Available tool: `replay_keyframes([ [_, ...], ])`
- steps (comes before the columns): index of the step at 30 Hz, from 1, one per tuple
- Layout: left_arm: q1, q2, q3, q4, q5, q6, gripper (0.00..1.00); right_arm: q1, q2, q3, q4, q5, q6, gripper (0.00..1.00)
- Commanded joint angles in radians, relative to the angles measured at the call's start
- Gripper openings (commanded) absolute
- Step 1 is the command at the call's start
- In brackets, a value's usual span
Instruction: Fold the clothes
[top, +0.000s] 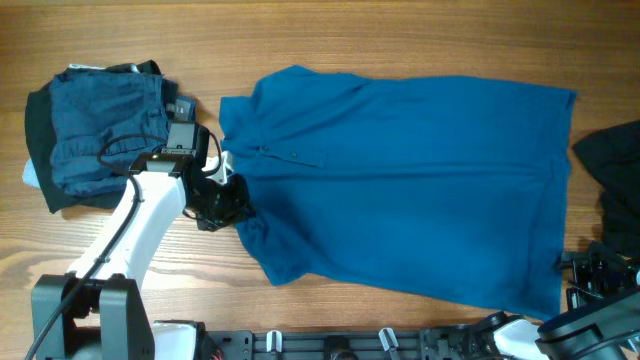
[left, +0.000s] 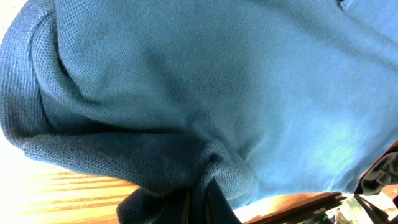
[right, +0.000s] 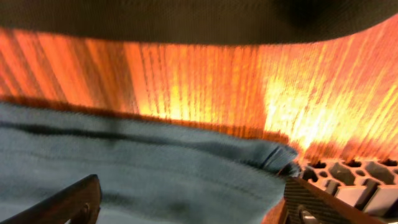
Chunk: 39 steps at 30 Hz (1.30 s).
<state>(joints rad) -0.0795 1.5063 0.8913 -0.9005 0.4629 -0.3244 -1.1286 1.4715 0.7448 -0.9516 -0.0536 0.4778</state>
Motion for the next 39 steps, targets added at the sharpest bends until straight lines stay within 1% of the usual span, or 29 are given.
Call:
replay_keyframes([
  [1,-0.003,-0.010,0.011,0.013,0.019,0.005,0.04,-0.005,0.011,-0.040,0.039,0.065,0.024,0.84],
  [3,-0.003,-0.010,0.011,0.015,0.019,0.005,0.04,-0.005,0.011,-0.086,0.083,0.064,0.023,0.74],
  [4,-0.003,-0.010,0.011,0.015,0.019,0.005,0.04,-0.005,0.011,-0.095,0.095,0.058,0.022,0.64],
  [5,-0.003,-0.010,0.011,0.015,0.019,0.005,0.04,-0.005,0.011,-0.095,0.095,0.053,0.022,0.61],
  [7,-0.003,-0.010,0.011,0.015,0.019,0.005,0.04,-0.005,0.011,-0.094,0.093,0.053,0.015,0.58],
  [8,-0.003,-0.010,0.011,0.015,0.019,0.005,0.04,-0.005,0.011,-0.094,0.089,0.053,0.011,0.53],
  [11,-0.003,-0.010,0.011,0.020,0.019,0.005,0.04,-0.005,0.011,-0.094,0.087,0.023,-0.023,0.25],
  [12,-0.003,-0.010,0.011,0.023,0.019,0.005,0.04,-0.005,0.011,-0.092,0.083,0.012,-0.035,0.10],
  [13,-0.003,-0.010,0.011,0.024,0.019,0.005,0.04,-0.005,0.010,-0.085,0.071,-0.001,-0.035,0.04],
  [17,-0.003,-0.010,0.011,0.026,0.019,0.005,0.04,-0.005,0.004,0.010,-0.027,-0.119,-0.121,0.04],
  [21,-0.003,-0.012,0.016,0.025,0.024,0.005,0.04,-0.005,-0.040,0.121,-0.130,-0.233,-0.161,0.04],
  [23,-0.003,-0.014,0.033,0.019,0.027,0.006,0.04,-0.001,-0.066,0.159,-0.154,-0.277,-0.167,0.04],
  [26,-0.003,-0.016,0.078,0.006,0.027,0.006,0.04,0.020,-0.076,0.169,-0.153,-0.335,-0.161,0.04],
  [28,-0.003,-0.016,0.111,0.015,0.027,0.006,0.04,0.045,-0.075,0.169,-0.126,-0.379,-0.160,0.04],
  [29,-0.003,-0.016,0.130,0.044,0.027,0.006,0.04,0.060,-0.075,0.169,-0.104,-0.404,-0.154,0.04],
  [30,-0.003,-0.016,0.142,0.082,0.027,0.006,0.04,0.077,-0.075,0.169,-0.084,-0.422,-0.137,0.04],
  [33,-0.003,-0.016,0.149,0.263,0.026,0.006,0.04,0.161,-0.073,0.167,0.021,-0.426,-0.034,0.04],
  [35,-0.003,-0.015,0.149,0.339,0.017,0.005,0.04,0.216,-0.071,0.167,0.089,-0.426,0.030,0.04],
  [39,-0.002,-0.011,0.149,0.446,-0.115,0.016,0.04,0.290,-0.065,0.167,0.244,-0.426,0.126,0.04],
])
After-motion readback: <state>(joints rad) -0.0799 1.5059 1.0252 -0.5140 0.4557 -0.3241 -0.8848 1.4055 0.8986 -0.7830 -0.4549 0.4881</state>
